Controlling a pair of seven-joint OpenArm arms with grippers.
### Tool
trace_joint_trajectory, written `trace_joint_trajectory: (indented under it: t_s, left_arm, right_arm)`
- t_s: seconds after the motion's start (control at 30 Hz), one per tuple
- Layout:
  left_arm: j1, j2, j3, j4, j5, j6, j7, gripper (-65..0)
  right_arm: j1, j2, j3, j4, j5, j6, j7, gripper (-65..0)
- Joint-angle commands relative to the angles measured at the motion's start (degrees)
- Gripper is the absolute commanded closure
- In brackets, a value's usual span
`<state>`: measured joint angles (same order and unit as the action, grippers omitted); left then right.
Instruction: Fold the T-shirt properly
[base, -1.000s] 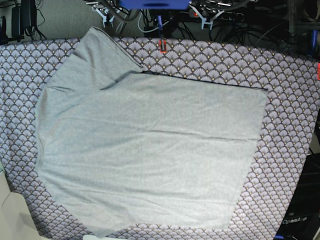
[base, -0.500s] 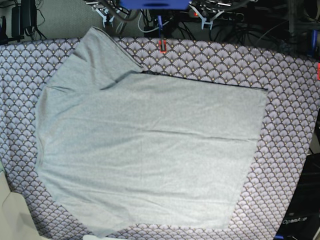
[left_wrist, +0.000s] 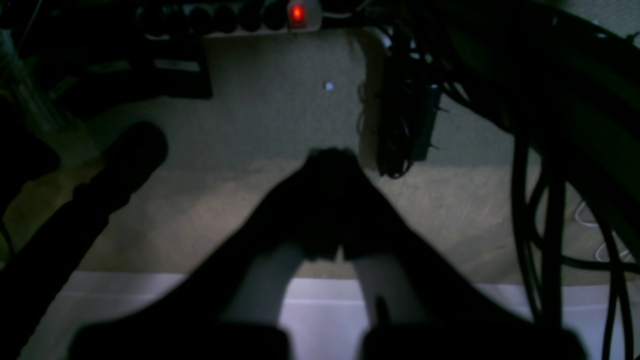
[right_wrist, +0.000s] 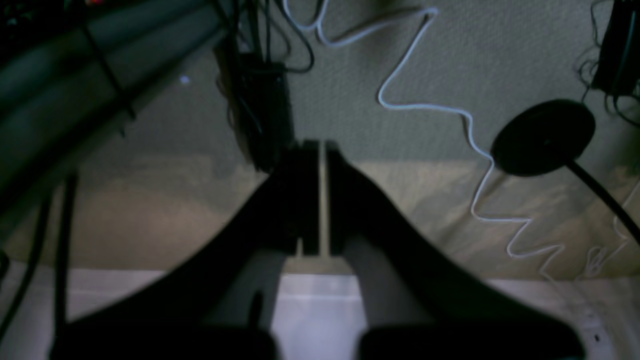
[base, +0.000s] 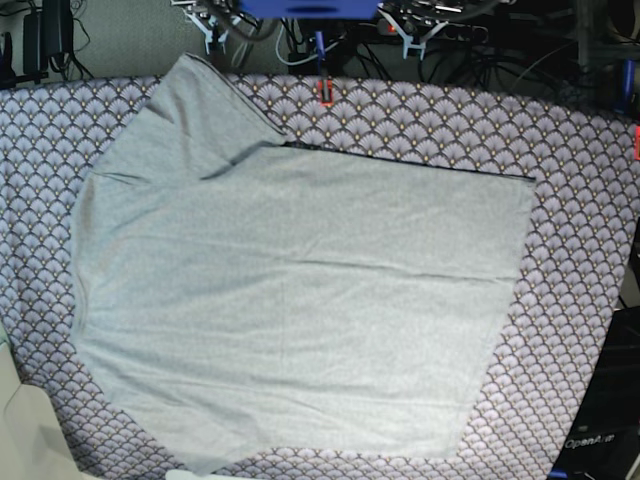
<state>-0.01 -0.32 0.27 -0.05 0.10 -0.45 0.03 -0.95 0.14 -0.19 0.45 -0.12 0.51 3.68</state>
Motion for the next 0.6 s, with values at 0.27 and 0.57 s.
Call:
trace_joint_trajectory:
  t_s: [0.27, 0.57]
  left_arm:
    - [0.23, -0.17, 0.03, 0.05, -0.23, 0.14, 0.01, 0.0]
    - [3.75, -0.25, 0.12, 0.19, -0.14, -0.21, -9.75, 0.0]
  right_arm:
    - [-0.24, -0.01, -0.12, -0.05, 0.16, -0.82, 0.41, 0.0]
    - [-4.10, 0.43, -0.12, 0.04, 0.16, -0.82, 11.83, 0.0]
